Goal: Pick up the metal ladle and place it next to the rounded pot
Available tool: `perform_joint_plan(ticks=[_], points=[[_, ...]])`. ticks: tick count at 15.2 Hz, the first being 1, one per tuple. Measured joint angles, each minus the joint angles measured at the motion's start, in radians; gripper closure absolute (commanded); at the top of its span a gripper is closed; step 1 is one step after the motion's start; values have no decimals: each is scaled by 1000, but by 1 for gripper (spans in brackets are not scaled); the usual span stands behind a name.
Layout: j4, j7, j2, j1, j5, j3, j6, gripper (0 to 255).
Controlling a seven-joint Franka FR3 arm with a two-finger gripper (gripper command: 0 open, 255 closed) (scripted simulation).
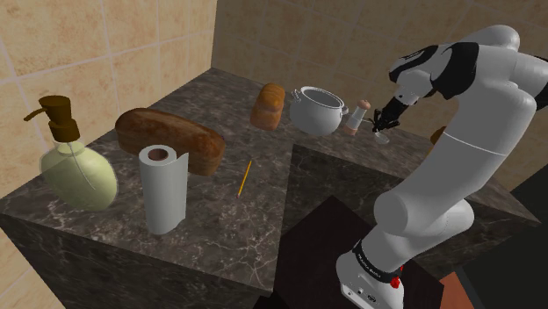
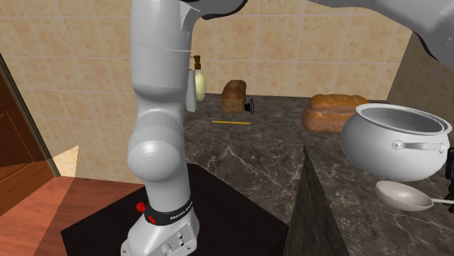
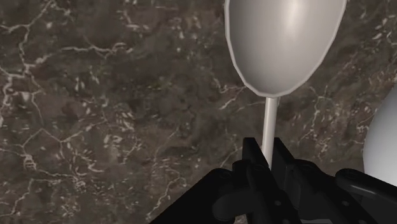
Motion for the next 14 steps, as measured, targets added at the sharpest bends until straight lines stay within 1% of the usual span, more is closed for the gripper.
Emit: perform_joint_plan(ticks=[14], points=[[-94,-63,84,-10,74,21,157,255]])
